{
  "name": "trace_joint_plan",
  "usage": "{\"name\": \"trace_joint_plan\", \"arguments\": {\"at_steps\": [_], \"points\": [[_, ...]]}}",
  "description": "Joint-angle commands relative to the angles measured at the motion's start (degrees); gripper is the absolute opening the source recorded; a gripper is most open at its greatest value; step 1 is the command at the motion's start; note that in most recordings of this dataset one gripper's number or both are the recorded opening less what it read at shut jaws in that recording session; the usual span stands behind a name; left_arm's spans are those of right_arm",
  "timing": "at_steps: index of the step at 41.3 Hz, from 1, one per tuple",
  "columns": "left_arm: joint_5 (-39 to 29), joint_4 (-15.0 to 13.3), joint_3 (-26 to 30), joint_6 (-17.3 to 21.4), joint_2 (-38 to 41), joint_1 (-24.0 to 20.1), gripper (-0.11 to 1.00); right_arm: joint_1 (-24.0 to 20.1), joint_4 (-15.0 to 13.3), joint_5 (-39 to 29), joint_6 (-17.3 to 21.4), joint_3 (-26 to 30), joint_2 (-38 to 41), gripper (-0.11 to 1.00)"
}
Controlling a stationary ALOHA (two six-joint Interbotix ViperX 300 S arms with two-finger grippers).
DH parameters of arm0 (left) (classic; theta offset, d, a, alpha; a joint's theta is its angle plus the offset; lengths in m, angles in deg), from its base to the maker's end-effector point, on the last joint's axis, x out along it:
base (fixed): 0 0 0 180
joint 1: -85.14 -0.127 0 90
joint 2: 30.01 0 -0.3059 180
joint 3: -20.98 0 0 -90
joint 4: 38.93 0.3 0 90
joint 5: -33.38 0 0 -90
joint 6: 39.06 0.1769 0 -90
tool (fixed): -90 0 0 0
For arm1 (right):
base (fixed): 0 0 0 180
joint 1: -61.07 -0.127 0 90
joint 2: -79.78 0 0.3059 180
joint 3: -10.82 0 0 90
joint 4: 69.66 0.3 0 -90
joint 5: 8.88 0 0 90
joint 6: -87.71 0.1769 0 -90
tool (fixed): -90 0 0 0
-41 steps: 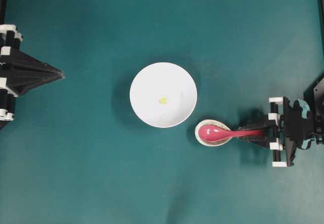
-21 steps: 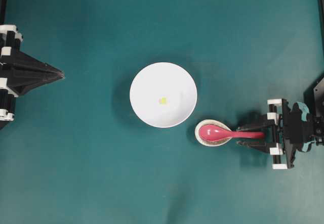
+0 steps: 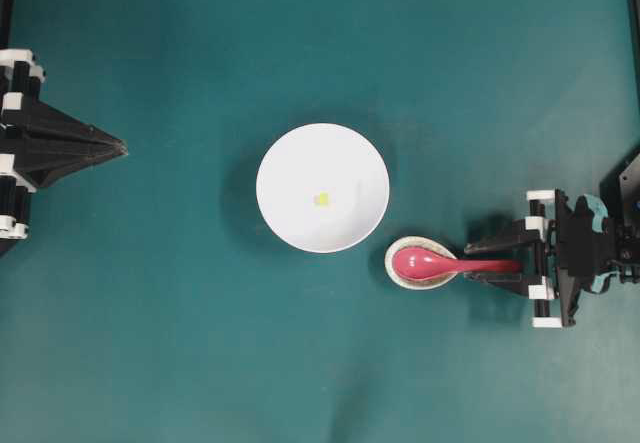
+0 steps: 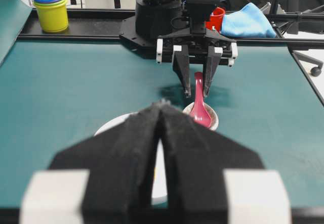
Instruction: Scoop the yellow hexagonal prism block from the bowl with a spoon using the right arm.
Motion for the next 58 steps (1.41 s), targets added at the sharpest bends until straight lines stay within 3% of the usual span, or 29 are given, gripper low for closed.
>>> {"name": "trace_joint_plan", "arguments": {"at_steps": [1,49,58], "points": [[0.3,0.2,1.6,-0.1,0.5,-0.2,0.0,0.1,-0.1,0.4,-0.1,0.4,-0.5,0.44],[-0.3,0.2,1.6,-0.1,0.4,-0.2,0.0,0.1,-1.6,-0.5,-0.1,1.0,-0.5,0.43],[-0.4,0.2,1.6,-0.1,0.5,-0.2,0.0,0.1,-1.4,-0.3,-0.1,1.0,-0.5,0.29]]}}
